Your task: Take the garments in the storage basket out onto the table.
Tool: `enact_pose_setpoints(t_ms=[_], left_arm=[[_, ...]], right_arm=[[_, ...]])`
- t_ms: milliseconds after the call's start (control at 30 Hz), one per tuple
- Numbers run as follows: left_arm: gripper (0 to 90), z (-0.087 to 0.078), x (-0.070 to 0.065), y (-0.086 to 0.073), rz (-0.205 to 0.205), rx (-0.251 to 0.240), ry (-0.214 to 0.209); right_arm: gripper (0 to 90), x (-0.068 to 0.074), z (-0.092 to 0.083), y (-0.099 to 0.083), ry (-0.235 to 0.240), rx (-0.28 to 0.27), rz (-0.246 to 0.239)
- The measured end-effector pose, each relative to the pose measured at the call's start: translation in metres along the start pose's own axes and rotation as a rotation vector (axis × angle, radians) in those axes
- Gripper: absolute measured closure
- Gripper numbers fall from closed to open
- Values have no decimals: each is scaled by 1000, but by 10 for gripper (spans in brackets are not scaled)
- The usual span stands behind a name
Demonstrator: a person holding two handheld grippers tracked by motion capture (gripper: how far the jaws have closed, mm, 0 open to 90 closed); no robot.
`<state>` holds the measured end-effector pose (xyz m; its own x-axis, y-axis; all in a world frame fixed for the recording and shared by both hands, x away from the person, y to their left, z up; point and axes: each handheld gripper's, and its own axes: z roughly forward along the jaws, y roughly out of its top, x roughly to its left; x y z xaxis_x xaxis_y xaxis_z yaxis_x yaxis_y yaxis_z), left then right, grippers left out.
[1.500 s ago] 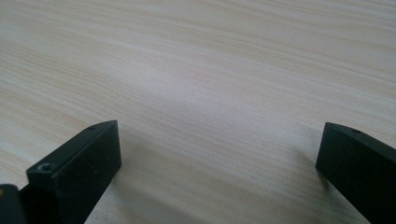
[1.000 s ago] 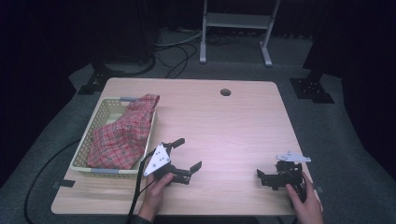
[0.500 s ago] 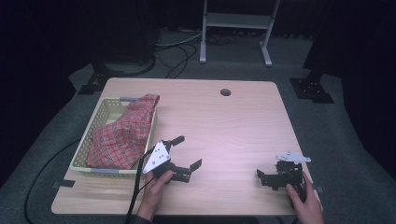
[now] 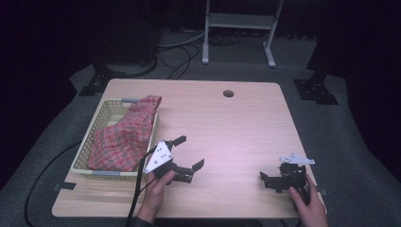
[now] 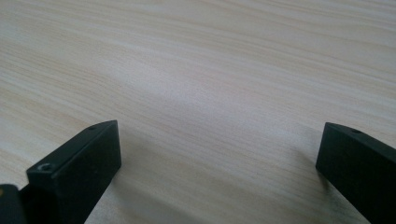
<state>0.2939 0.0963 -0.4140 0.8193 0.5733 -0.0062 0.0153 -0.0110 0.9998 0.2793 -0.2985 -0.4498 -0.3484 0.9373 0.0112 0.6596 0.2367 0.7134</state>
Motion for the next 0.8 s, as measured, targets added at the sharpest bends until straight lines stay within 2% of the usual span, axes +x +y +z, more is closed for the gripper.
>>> enact_pose_setpoints(t_ms=[467,567,800], left_arm=[[15,-2,2,12,3,6,15],[15,-2,3,14,-12,2,8],[16,-1,1,20,-1,14,1]], right_arm=[[0,0,0,0,0,0,0],[0,0,0,0,0,0,0],[0,0,0,0,0,0,0]])
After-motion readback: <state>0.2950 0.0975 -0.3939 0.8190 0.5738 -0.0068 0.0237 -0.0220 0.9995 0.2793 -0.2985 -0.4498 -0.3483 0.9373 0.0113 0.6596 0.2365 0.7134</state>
